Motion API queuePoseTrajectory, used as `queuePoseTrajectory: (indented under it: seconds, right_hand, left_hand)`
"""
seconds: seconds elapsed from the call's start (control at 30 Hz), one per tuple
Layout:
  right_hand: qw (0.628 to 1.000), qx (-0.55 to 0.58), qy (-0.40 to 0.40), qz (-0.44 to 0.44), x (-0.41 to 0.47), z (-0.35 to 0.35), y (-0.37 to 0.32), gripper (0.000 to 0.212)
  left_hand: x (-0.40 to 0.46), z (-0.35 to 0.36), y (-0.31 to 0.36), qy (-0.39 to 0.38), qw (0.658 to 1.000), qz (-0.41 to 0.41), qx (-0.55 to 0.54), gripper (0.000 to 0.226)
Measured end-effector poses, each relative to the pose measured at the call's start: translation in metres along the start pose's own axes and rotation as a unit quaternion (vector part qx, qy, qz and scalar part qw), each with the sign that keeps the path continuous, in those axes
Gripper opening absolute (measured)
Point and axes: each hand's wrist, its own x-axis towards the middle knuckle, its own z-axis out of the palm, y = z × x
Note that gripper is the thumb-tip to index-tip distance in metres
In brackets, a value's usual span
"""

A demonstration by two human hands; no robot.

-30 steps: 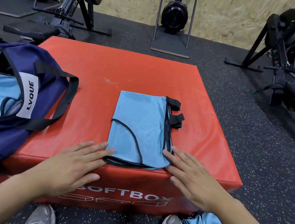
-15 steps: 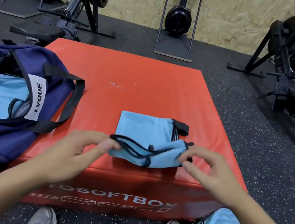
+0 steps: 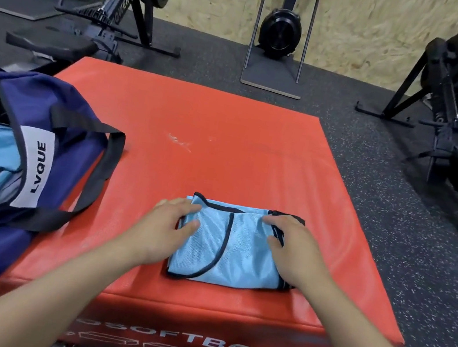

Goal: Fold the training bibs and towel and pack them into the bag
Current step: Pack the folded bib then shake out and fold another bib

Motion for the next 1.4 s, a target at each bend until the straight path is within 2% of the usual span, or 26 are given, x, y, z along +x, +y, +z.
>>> queuePoseTrajectory:
  seconds: [0.1, 0.2, 0.27, 0.37, 0.43, 0.5, 0.6, 0.7, 0.8, 0.9, 0.97, 1.1, 1.23, 1.3, 1.4]
  right_hand:
    - [0.999, -0.017, 0.029, 0.002, 0.003, 0.002, -0.001, 0.046]
    - [0.999, -0.051, -0.002, 0.003, 0.004, 0.007, -0.001, 0.047]
    - [0.995, -0.097, -0.002, 0.009, 0.003, 0.008, -0.003, 0.049]
    - [0.971, -0.226, 0.074, -0.031, 0.001, 0.007, -0.017, 0.05]
    - [0.967, -0.217, 0.106, -0.08, 0.002, 0.013, -0.031, 0.05]
    - [0.974, -0.187, 0.063, -0.11, 0.003, 0.027, -0.044, 0.06]
    - [0.983, -0.163, -0.013, -0.081, 0.002, 0.049, -0.048, 0.082]
    - [0.983, -0.174, -0.031, -0.052, 0.004, 0.062, -0.038, 0.088]
    - [0.983, -0.177, -0.017, -0.038, 0.008, 0.061, -0.044, 0.088]
    - [0.988, -0.142, 0.016, -0.064, 0.01, 0.059, -0.064, 0.078]
    - [0.99, -0.114, 0.004, -0.083, 0.01, 0.065, -0.074, 0.072]
    - [0.988, -0.134, -0.042, -0.064, 0.01, 0.08, -0.073, 0.062]
    - [0.987, -0.136, -0.001, -0.085, 0.018, 0.079, -0.087, 0.072]
    - [0.987, -0.132, -0.012, -0.094, 0.017, 0.086, -0.094, 0.078]
    - [0.986, -0.145, -0.027, -0.081, 0.018, 0.094, -0.101, 0.075]
  left_hand:
    - [-0.001, 0.0, 0.0, 0.019, 0.999, 0.007, 0.048, 0.063]
    - [-0.007, 0.007, 0.002, 0.017, 0.987, 0.001, 0.16, 0.054]
    - [-0.01, 0.012, 0.003, 0.015, 0.978, 0.003, 0.21, 0.062]
    - [-0.013, 0.016, -0.001, 0.018, 0.968, 0.017, 0.251, 0.084]
    - [-0.013, 0.02, -0.008, 0.013, 0.96, 0.026, 0.28, 0.084]
    - [-0.012, 0.023, -0.011, 0.014, 0.958, 0.022, 0.286, 0.082]
    - [-0.009, 0.023, -0.015, 0.025, 0.957, 0.004, 0.288, 0.083]
    - [-0.009, 0.017, -0.018, 0.034, 0.952, -0.011, 0.303, 0.085]
    - [-0.012, 0.009, -0.023, 0.041, 0.947, -0.015, 0.318, 0.09]
    - [-0.017, -0.001, -0.026, 0.047, 0.942, -0.002, 0.331, 0.091]
    - [-0.024, -0.007, -0.027, 0.051, 0.942, 0.008, 0.331, 0.091]
    - [-0.038, -0.018, -0.032, 0.059, 0.951, 0.02, 0.304, 0.09]
    - [-0.049, -0.029, -0.042, 0.054, 0.951, 0.019, 0.305, 0.088]
    - [-0.052, -0.033, -0.048, 0.061, 0.948, 0.018, 0.313, 0.083]
    - [-0.059, -0.036, -0.054, 0.062, 0.945, 0.015, 0.322, 0.077]
